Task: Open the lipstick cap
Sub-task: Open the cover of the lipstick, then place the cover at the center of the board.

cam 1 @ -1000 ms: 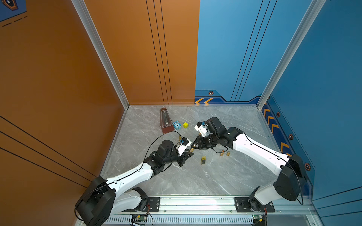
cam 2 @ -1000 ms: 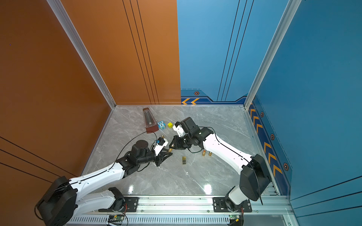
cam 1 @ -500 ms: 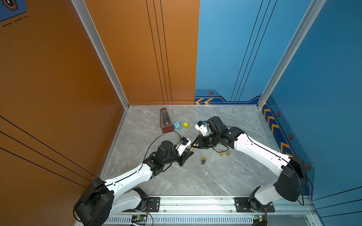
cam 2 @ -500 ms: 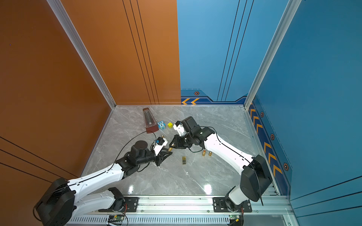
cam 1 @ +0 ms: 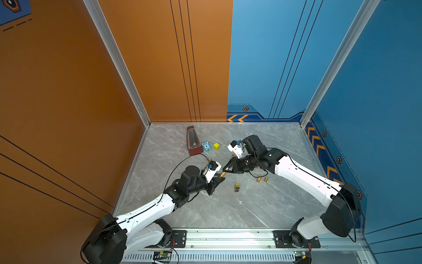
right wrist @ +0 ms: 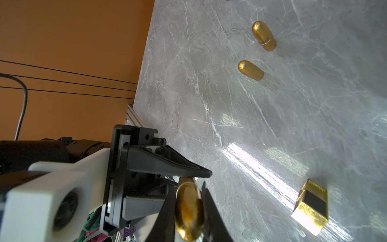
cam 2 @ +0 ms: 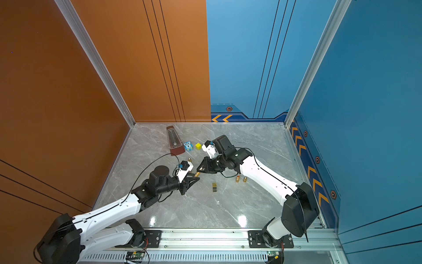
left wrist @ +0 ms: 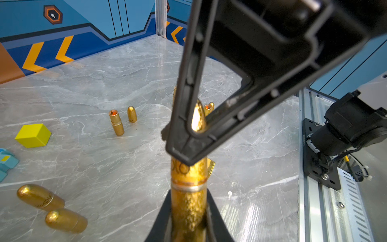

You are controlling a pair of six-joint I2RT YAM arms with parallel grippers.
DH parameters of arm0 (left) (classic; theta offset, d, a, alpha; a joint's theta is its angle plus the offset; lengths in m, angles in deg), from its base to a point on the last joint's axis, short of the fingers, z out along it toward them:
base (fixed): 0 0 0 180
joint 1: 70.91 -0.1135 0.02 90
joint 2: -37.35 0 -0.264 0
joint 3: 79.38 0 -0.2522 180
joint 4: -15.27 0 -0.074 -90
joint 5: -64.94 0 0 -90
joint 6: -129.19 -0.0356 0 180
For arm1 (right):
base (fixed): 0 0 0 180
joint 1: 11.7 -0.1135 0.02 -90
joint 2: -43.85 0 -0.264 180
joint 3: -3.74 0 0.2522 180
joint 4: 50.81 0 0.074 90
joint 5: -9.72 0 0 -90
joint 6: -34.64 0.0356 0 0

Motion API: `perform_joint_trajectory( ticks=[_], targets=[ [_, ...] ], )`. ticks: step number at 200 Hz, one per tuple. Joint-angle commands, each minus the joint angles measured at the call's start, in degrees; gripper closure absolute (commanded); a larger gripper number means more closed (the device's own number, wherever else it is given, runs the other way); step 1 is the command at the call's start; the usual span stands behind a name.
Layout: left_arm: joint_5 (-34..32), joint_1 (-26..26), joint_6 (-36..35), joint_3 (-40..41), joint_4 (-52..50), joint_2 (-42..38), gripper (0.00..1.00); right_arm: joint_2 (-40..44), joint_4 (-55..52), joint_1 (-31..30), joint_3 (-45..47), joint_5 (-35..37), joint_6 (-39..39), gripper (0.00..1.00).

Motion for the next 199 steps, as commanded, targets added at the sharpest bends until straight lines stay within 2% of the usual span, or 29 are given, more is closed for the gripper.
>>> perform_joint_trajectory(
  ticks=[1, 39, 74, 102, 127, 199],
  targets=[
    [-2.54, -0.69, 0.36, 1.35, -5.28, -1.11, 1.00, 2.10, -2.37, 2.63, -1.08, 4.95, -1.40, 0.84],
    [-3.10, -0.78, 0.58, 1.71, -5.24, -2.68, 1.00, 2.24, -2.37, 2.80, -0.51, 6.99, -2.14, 0.83],
    [-5.87, -0.86, 1.11, 2.17, -5.31, -3.01, 1.00, -0.20, -2.47, 2.38, 0.76, 17.41, -3.21, 0.83],
    [-9.99, -0.99, 2.01, 2.85, -5.25, -3.31, 1.00, -5.10, -2.46, 0.07, 0.45, 28.10, -4.93, 0.83],
    [-12.08, -1.14, 2.28, 3.51, -5.16, -4.11, 1.00, -10.18, -1.41, -1.77, -0.77, 34.02, -6.20, 0.84],
    [-15.10, -1.96, 3.03, 4.77, -4.79, -5.59, 1.00, -22.32, 3.51, -6.69, -4.59, 44.05, -7.72, 0.85]
  ],
)
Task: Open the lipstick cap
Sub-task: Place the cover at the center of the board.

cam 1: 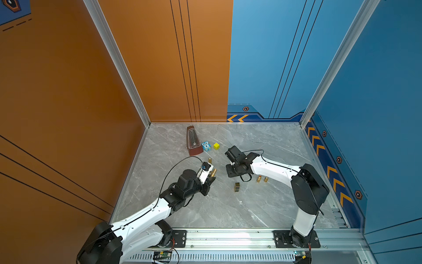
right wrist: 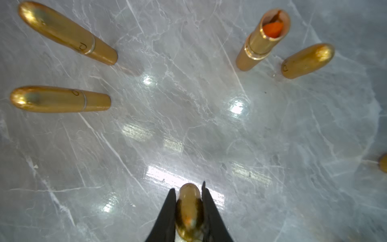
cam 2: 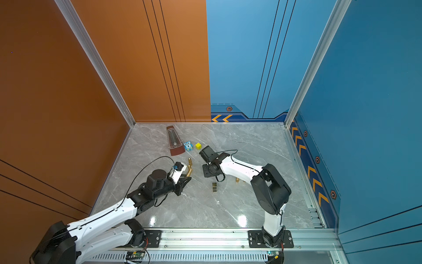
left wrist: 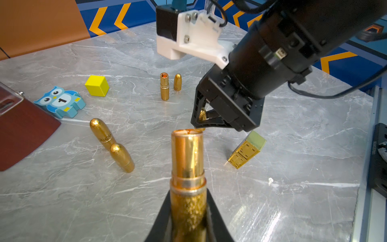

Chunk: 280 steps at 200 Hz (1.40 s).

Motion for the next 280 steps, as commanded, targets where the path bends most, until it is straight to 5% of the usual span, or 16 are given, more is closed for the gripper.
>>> perform_joint_trajectory(
  ticks=[1, 227, 280],
  targets=[
    [-2.23, -0.58, 0.67, 1.00, 0.32, -1.01, 1.00, -2.30, 2.33, -0.96, -3.28, 6.56, -1.65, 0.85],
    [-2.61, -1.66, 2.28, 2.61, 3.56, -0.99, 1.00, -11.84, 6.94, -1.67, -5.62, 11.44, -4.29, 0.86],
    [-2.41, -1.68, 2.45, 2.77, 3.53, -1.52, 1.00, -11.16, 7.90, -1.71, -4.24, 10.71, -3.85, 0.79]
  ],
)
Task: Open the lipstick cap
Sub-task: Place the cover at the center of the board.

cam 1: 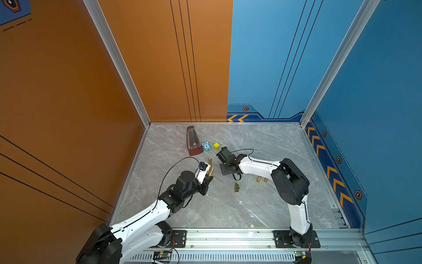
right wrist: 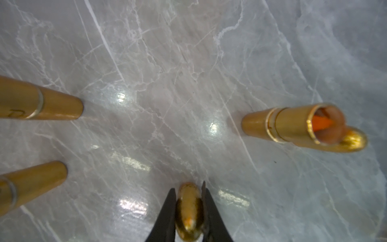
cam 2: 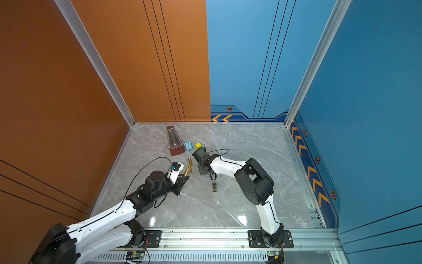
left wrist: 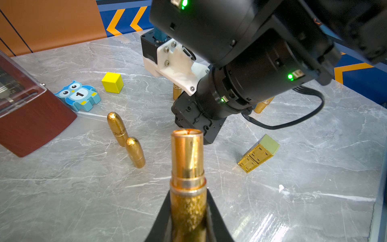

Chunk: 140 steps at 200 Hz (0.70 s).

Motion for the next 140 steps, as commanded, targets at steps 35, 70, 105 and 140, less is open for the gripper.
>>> perform_joint_trajectory(
  ticks=[35, 70, 105, 140],
  targets=[
    [-0.33, -0.65, 0.77, 0.66, 1.27, -0.47, 1.00, 0.24, 0.07, -0.45, 0.96, 0.31, -0.81, 0.71],
    [-0.11, -0.65, 0.77, 0.45, 1.31, -0.47, 1.00, 1.88, -0.37, -0.44, 1.02, 0.13, -0.90, 0.61],
    [0.03, -0.65, 0.77, 0.46, 1.28, -0.56, 1.00, 4.54, -0.67, -0.43, 1.51, -0.82, -1.16, 0.53],
    [0.31, -0.68, 1.06, 0.71, 1.35, -1.25, 1.00, 2.85, -0.73, 0.38, 1.91, -2.51, -0.55, 0.54]
  ],
)
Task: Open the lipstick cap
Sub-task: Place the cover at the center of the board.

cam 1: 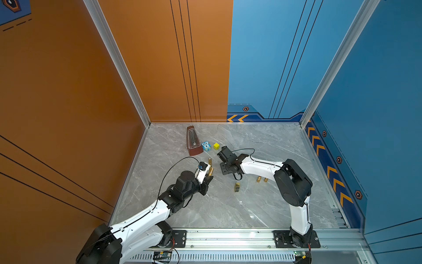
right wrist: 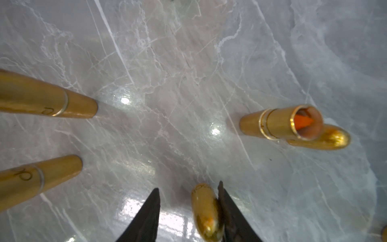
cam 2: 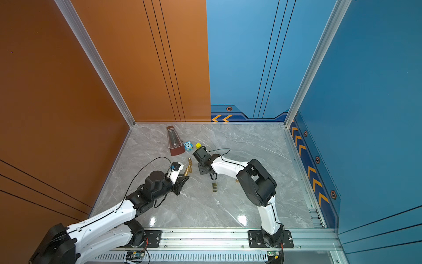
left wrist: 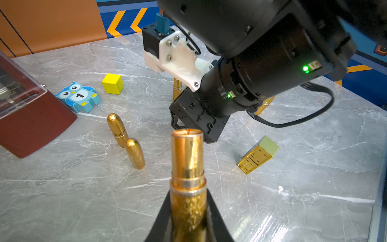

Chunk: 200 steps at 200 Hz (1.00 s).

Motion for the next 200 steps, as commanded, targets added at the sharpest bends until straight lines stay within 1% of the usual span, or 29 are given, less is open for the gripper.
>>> perform_joint_trajectory(
  ticks=[1, 44, 94, 140, 178, 200],
  targets=[
    [0.25, -0.60, 0.93, 0.71, 0.94, -1.23, 1.00, 0.68, -1.01, 0.43, 0.92, -1.55, -0.06, 0.54],
    [0.15, -0.59, 0.59, 0.66, 0.92, -2.23, 1.00, -0.22, -0.63, 0.87, 1.14, -1.60, -0.02, 0.54],
    [0.47, -0.66, 0.50, 0.25, 0.94, -1.60, 1.00, -1.82, -0.33, 0.75, 1.56, -0.98, -0.46, 0.55],
    [0.32, -0.68, 0.39, 0.12, 0.94, -1.25, 1.00, -2.44, 0.13, 0.89, 2.61, -1.21, -0.20, 0.53],
    [0.57, -0.70, 0.39, 0.02, 0.90, -0.87, 1.00, -2.21, 0.13, 0.89, 2.68, -1.33, -0.04, 0.48],
    [0.95, -0.68, 0.31, -0.17, 0.89, -0.84, 1.00, 0.41, -0.42, 0.91, 2.94, -1.18, 0.07, 0.43]
  ],
)
